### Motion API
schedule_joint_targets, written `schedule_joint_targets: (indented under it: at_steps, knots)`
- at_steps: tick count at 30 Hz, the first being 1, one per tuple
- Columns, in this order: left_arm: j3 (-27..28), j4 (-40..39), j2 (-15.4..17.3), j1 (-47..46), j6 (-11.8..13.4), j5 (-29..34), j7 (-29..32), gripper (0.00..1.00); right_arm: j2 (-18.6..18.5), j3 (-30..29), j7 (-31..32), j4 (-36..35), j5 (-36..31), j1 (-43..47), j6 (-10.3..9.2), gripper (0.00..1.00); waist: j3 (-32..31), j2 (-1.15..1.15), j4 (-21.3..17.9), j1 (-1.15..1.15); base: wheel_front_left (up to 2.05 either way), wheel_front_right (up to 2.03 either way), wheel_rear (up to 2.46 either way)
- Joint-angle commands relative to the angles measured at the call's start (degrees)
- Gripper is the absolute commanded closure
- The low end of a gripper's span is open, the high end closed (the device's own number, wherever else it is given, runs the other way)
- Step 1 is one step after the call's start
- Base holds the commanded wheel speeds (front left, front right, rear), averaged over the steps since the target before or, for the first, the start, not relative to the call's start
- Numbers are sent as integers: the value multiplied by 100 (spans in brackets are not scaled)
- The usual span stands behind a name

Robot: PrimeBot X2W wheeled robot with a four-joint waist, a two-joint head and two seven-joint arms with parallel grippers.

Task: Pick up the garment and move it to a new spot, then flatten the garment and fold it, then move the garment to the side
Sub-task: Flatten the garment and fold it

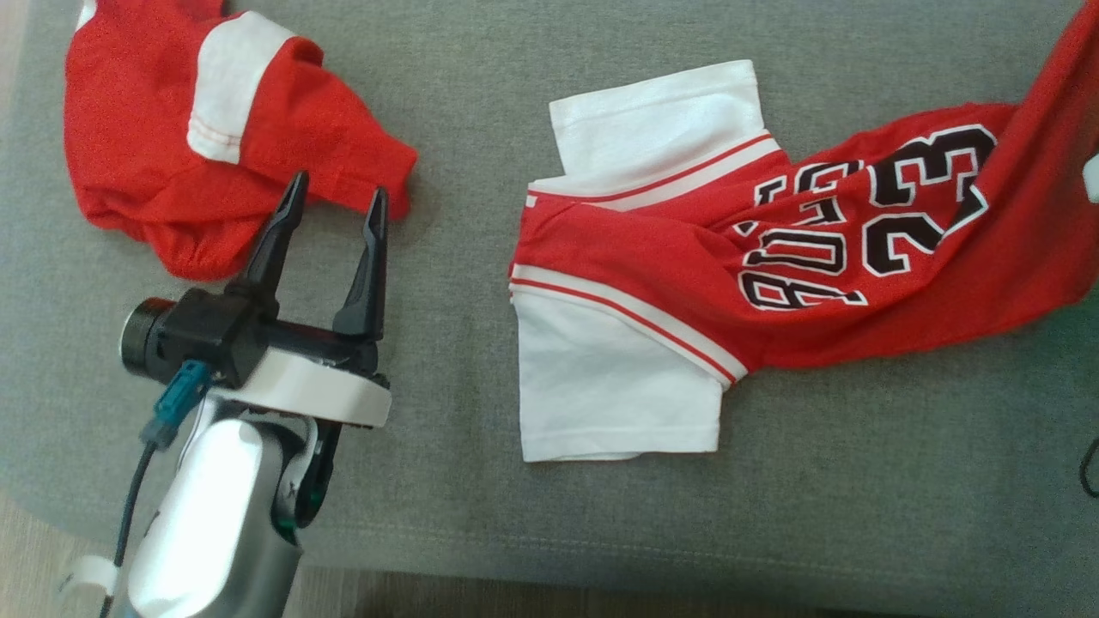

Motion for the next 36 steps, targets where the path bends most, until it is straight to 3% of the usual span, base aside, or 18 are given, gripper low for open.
schedule_joint_targets:
  at_steps: [1, 5, 11, 17, 23, 36]
  knots:
    - [242, -152, 70, -170, -19, 36, -70, 0, -23, 93, -286, -101, -96, -112, -4, 0, -11, 0, -35, -1, 0, 0, 0]
    - [268, -115, 81, -112, 9, 45, -70, 0, 121, 193, -1221, -61, -539, 18, -4, 0, -104, 0, -146, -1, 0, 0, 0]
    - [368, -160, 97, 93, 123, 23, -70, 0, 579, 229, -2036, -925, -1266, 925, -4, 0, -348, 0, -326, -1, 0, 0, 0]
    - [443, -235, 131, 303, 224, 4, -70, 0, 1108, 456, -1970, -2027, -1469, 2232, -4, 0, -552, 0, -437, -1, 0, 0, 0]
    - [487, -291, 188, 528, 302, -11, -70, 0, 1420, 454, -1846, -2702, -1529, 3242, -4, 0, -772, 0, -511, -1, 0, 0, 0]
    - [427, -423, 226, 850, 400, -57, 5, 0, 1537, 397, -1707, -3008, -1431, 3769, -4, 0, -973, 0, -566, -1, 0, 0, 0]
